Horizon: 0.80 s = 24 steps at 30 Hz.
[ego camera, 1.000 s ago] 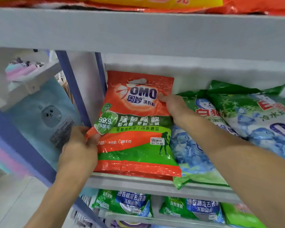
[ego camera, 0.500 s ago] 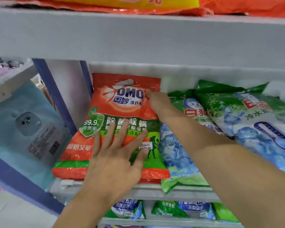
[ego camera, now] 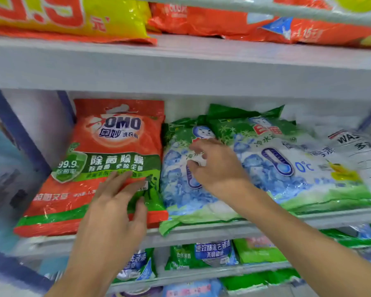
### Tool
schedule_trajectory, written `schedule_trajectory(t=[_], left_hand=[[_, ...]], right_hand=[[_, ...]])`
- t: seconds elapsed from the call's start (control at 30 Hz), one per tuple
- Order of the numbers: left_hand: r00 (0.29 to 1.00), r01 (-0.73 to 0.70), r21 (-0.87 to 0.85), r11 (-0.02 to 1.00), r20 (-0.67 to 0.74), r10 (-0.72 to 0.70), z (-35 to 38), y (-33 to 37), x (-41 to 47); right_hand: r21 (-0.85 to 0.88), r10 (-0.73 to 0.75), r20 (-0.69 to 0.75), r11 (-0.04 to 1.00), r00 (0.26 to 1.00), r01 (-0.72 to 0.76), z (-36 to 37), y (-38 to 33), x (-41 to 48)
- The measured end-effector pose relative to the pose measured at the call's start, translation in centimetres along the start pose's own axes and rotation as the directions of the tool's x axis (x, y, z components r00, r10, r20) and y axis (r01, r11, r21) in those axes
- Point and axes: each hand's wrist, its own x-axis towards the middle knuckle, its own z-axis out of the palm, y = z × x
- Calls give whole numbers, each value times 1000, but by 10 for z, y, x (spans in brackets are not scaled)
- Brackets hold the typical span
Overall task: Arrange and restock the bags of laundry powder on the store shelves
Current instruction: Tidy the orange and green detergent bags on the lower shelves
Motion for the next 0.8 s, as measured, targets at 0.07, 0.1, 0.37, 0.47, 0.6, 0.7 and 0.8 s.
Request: schedule_trajectory(t=[0.07, 0.1, 0.37, 0.47, 0.6, 0.7, 0.8], left_hand=[[1000, -24, -51, 998, 1, 24, 1, 14, -2], [999, -41, -81, 996, 10, 42, 1, 22, -1], [970, 167, -470, 867, 237, -58, 23, 119, 13], [852, 488, -602, 632, 484, -197, 58, 155, 29], [760, 648, -538, 540, 511, -402, 88, 192, 60], [734, 665, -431, 609, 526, -429, 93, 215, 70], [708, 664, -373, 648, 591, -386, 88, 228, 72]], right_hand=[[-147, 46, -56, 988, 997, -54, -31, 18, -14], [-195, 63, -101, 977, 993, -82, -47, 27, -21], [-236, 580, -185, 758, 794, -609, -134, 157, -27], [-170, 627, -16, 766, 779, -620, -140, 193, -32], [-17, 521, -185, 846, 833, -533, -135, 209, -42], [99, 502, -169, 865, 848, -492, -138, 208, -39], [251, 536, 13, 815, 844, -522, -155, 207, -28]])
